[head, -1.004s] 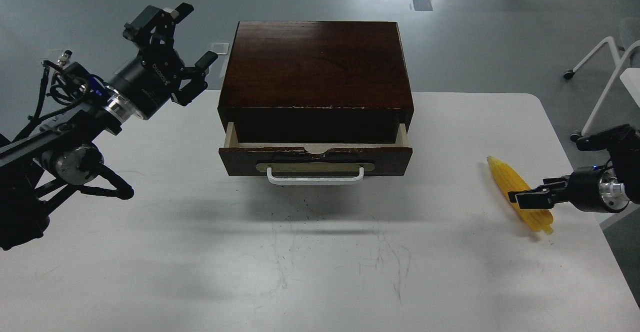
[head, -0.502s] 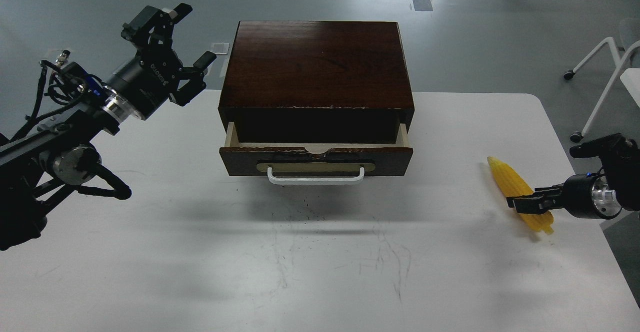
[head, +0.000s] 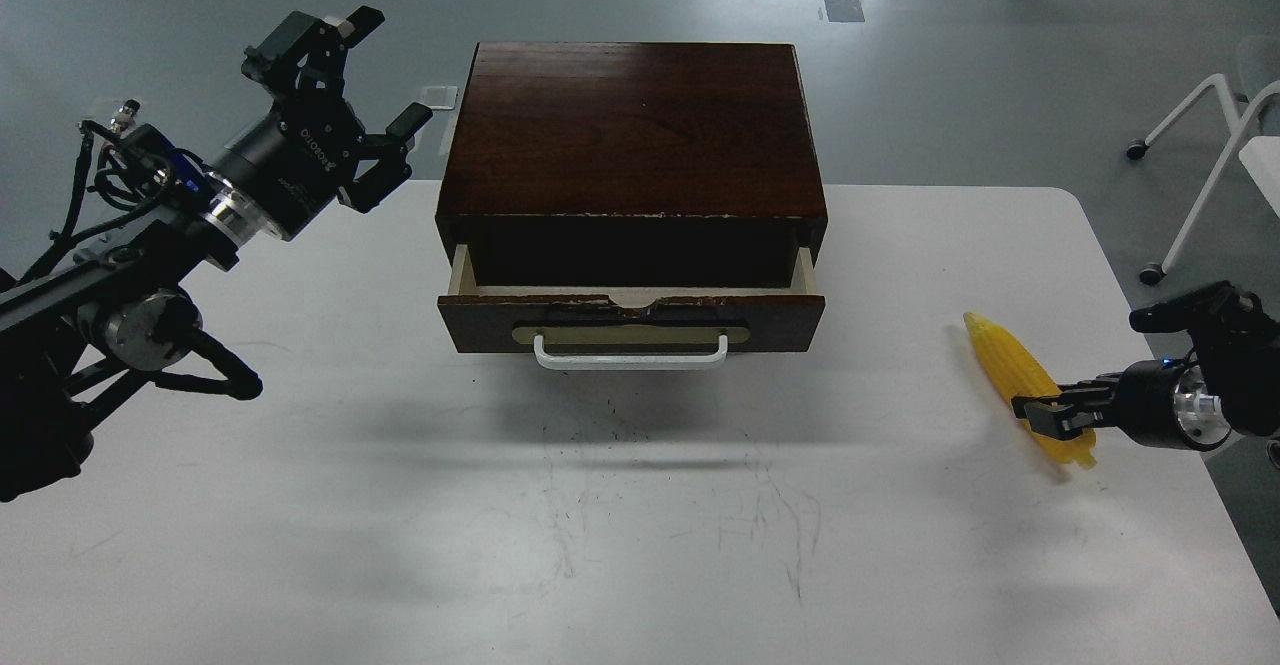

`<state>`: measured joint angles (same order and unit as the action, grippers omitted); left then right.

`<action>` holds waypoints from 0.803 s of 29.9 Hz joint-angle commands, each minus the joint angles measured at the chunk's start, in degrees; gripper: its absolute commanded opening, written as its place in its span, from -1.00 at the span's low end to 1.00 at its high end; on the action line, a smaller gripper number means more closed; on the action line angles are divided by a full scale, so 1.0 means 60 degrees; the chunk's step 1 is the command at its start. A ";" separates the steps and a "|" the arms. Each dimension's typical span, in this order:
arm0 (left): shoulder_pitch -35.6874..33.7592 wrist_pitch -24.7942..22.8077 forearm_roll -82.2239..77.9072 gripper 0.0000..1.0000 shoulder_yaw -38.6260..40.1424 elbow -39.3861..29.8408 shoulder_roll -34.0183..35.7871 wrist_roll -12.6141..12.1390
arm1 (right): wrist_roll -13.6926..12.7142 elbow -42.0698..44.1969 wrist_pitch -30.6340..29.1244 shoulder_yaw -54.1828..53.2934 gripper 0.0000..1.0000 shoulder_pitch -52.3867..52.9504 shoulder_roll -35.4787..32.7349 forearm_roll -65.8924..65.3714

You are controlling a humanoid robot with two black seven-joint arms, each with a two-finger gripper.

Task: Put corn in drawer with both arms
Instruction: 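Reach the right gripper to the yellow corn cob and grasp it, then lift the corn and carry it over the open drawer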

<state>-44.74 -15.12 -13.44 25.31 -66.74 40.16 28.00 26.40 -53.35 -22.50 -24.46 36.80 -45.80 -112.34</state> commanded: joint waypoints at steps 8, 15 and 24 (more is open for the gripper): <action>0.0001 0.0015 0.0000 0.98 0.0000 -0.0009 -0.0014 0.0000 | 0.0258 -0.0833 0.0481 -0.0069 -1.00 0.1277 -0.0218 0.0090; 0.0001 0.0000 0.0000 0.98 0.0000 -0.0009 0.0000 0.0000 | 0.0258 -0.1784 0.1962 -0.0025 -1.00 0.2069 -0.0028 0.0237; -0.0014 0.0000 0.0000 0.98 0.0000 -0.0009 0.0059 0.0000 | 0.0258 -0.3265 0.2506 -0.0025 -1.00 0.2802 -0.0027 0.0090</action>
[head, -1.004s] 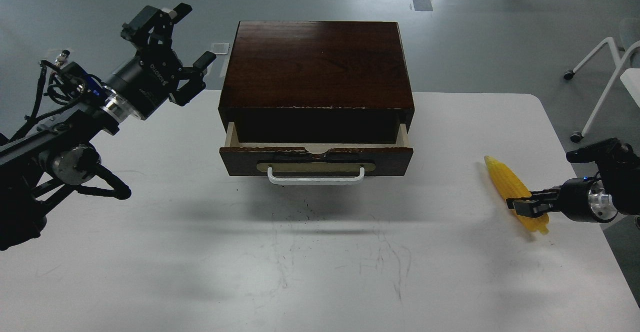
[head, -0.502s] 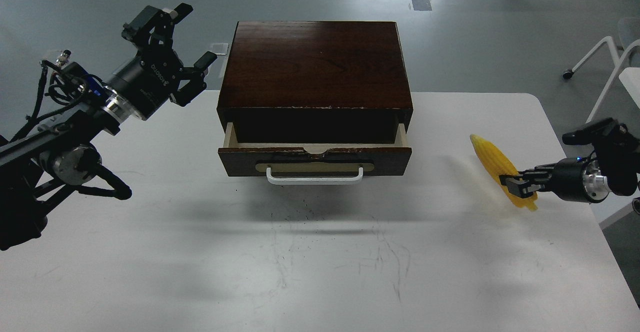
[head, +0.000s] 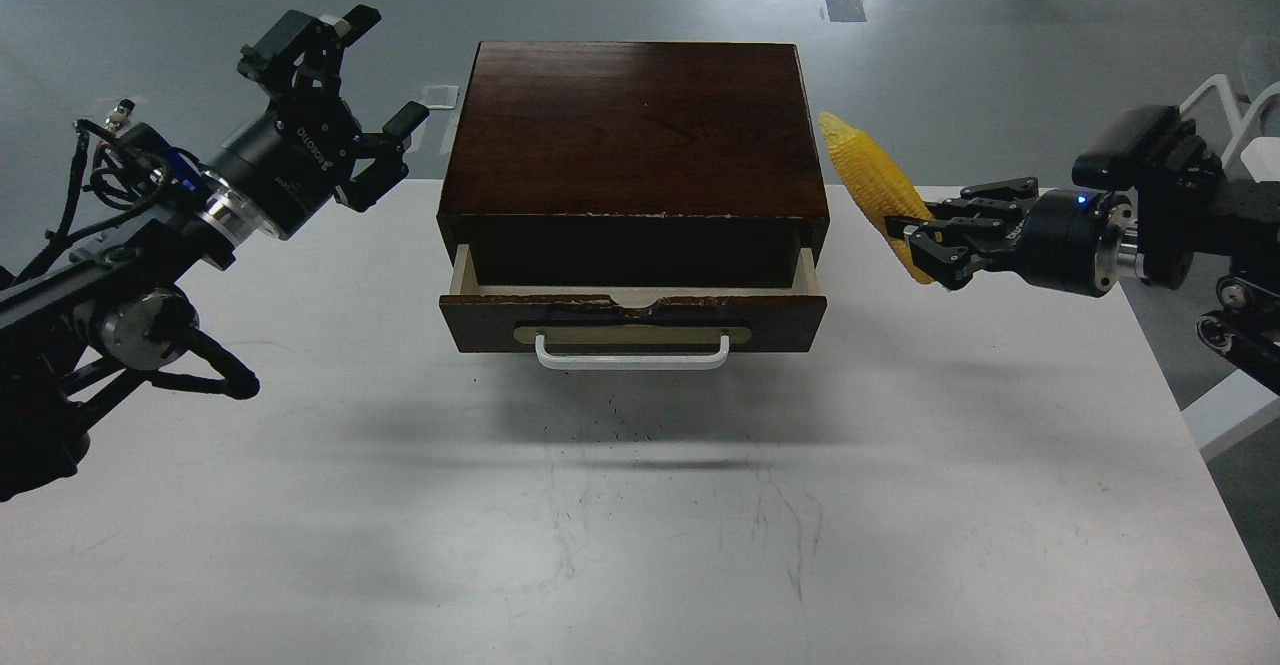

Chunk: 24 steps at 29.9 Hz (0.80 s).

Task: Put corn in drawer with both arms
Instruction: 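Lift the corn and carry it over the open drawer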

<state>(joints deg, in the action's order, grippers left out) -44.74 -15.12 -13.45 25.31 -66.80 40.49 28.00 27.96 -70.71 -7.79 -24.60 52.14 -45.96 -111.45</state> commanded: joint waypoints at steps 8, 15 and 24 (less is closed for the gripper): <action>-0.0014 0.0000 0.0001 0.98 0.0015 -0.0043 0.0034 0.0000 | 0.0007 -0.1646 -0.0327 0.0188 -1.00 0.1401 -0.0001 -0.0131; -0.0029 -0.0015 0.0001 0.98 0.0015 -0.0043 0.0078 0.0000 | 0.0007 -0.1897 -0.1661 0.2164 -1.00 0.3803 0.0437 -0.0146; -0.0029 -0.0015 0.0001 0.98 0.0015 -0.0072 0.0210 0.0000 | 0.0007 -0.1429 -0.2159 0.3878 -1.00 0.5342 0.2062 -0.0599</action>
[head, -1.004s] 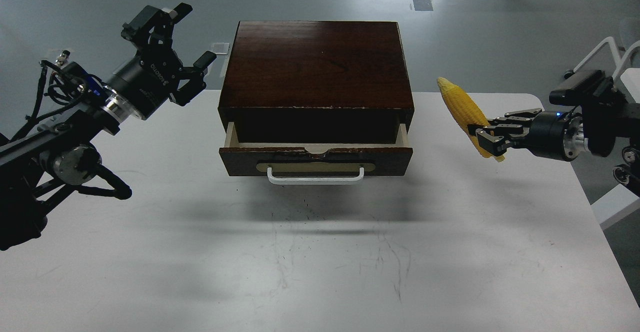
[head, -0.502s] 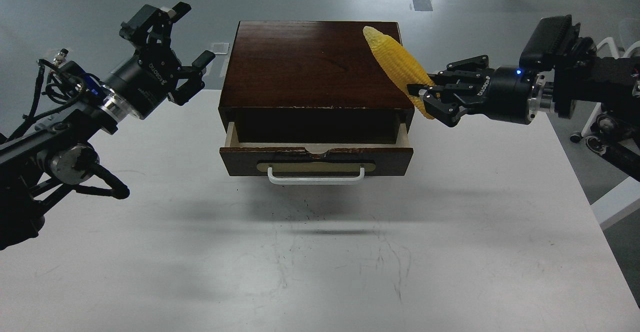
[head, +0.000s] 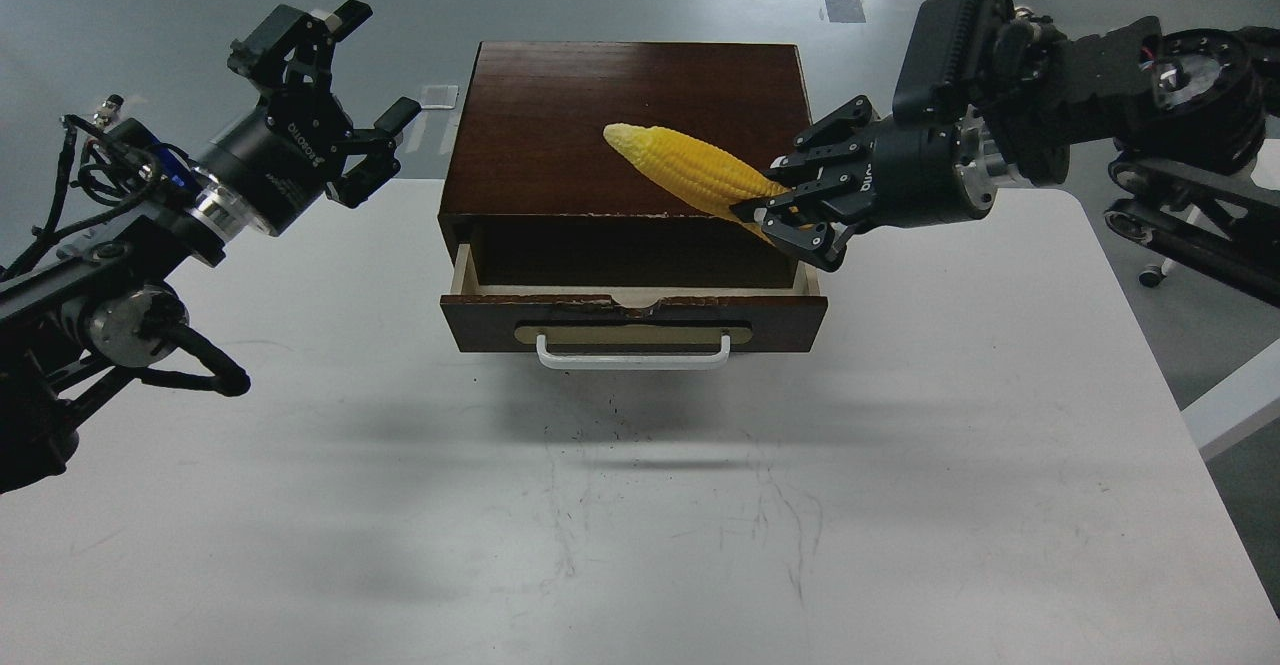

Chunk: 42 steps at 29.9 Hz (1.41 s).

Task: Put corn in drawer with both arms
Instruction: 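Lift the corn and carry it over the open drawer, then lower the corn into the drawer and open the right gripper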

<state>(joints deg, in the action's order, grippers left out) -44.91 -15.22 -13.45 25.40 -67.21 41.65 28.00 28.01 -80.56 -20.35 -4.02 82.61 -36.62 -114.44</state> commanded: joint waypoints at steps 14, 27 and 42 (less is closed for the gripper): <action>0.0000 0.0002 0.0001 0.98 0.0014 -0.0225 0.0339 0.0000 | -0.0002 0.0521 -0.0051 0.0889 -1.00 0.0191 0.1080 -0.0776; 0.0000 0.0002 0.0001 0.98 0.0029 -0.0225 0.0324 0.0000 | -0.0002 0.0594 -0.0051 0.0860 -0.63 0.0206 0.1080 -0.0761; 0.0000 0.0002 0.0001 0.98 0.0029 -0.0225 0.0324 0.0000 | -0.0002 0.0594 -0.0036 0.0845 0.16 0.0220 0.1080 -0.0747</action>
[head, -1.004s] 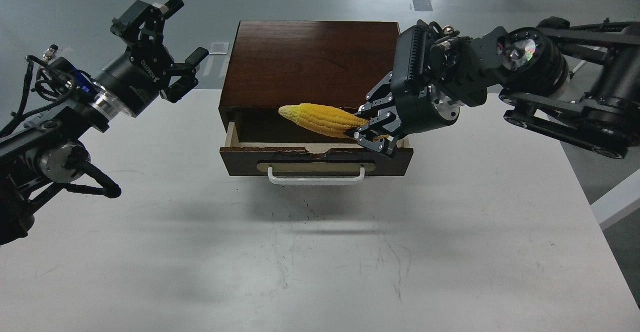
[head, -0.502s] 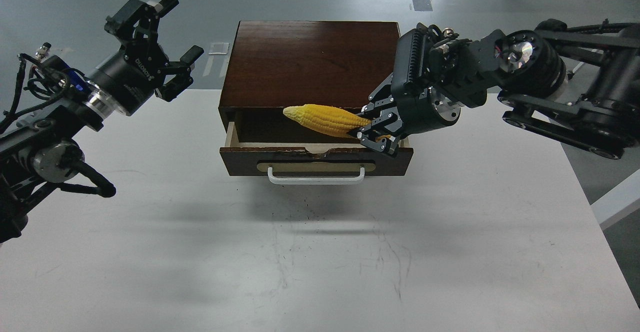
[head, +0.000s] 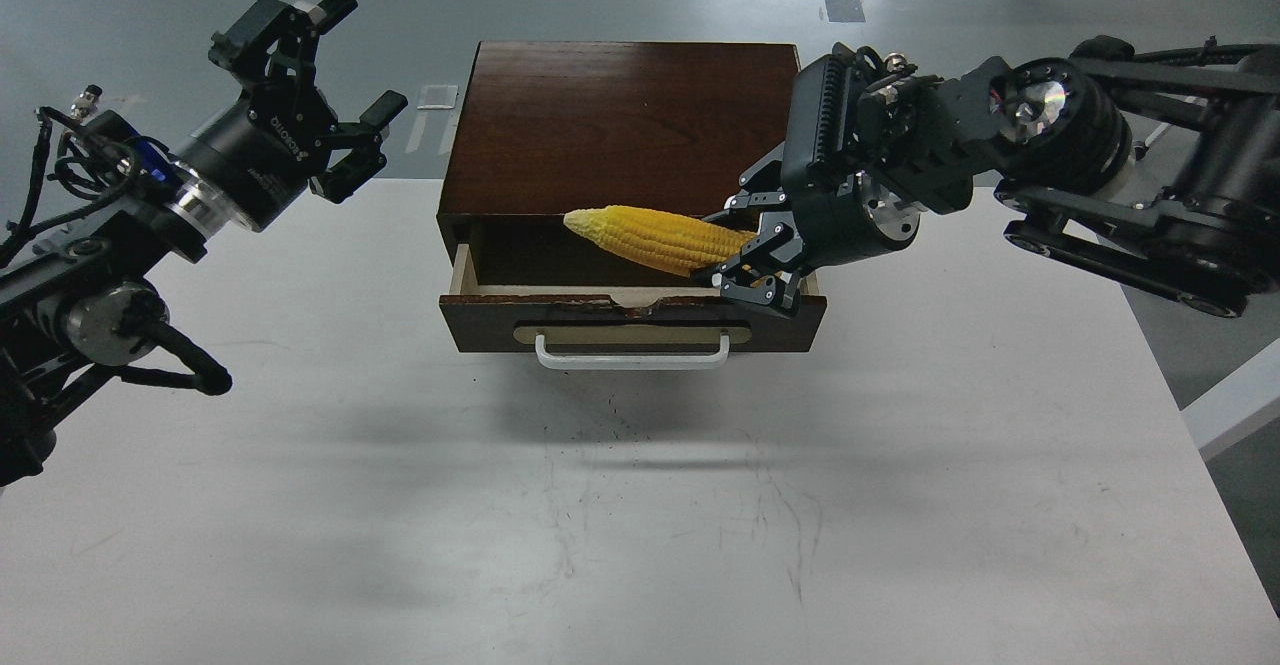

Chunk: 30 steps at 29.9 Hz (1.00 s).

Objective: Put corn in drawer with both arms

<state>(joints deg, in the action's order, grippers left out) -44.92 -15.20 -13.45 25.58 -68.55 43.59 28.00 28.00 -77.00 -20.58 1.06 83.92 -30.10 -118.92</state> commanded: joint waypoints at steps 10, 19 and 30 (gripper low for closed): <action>-0.0013 0.0000 0.0000 0.98 0.0000 -0.0088 0.0015 0.0000 | 0.0001 0.0001 0.0003 -0.0015 0.53 0.0033 -0.0096 0.0001; 0.0001 0.0000 0.0000 0.98 0.0000 -0.0132 0.0073 0.0000 | 0.0001 0.0030 0.0018 -0.0744 0.61 0.0106 -0.0140 0.0511; 0.0031 0.0000 0.0000 0.98 0.0000 -0.0132 0.0074 0.0000 | 0.0001 0.2487 -0.0012 -0.1436 0.97 -0.0011 -0.0828 0.7489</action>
<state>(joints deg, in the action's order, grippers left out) -44.77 -15.21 -13.45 25.58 -69.35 44.12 28.00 27.98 -66.63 -20.74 -7.59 84.22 -34.30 -87.19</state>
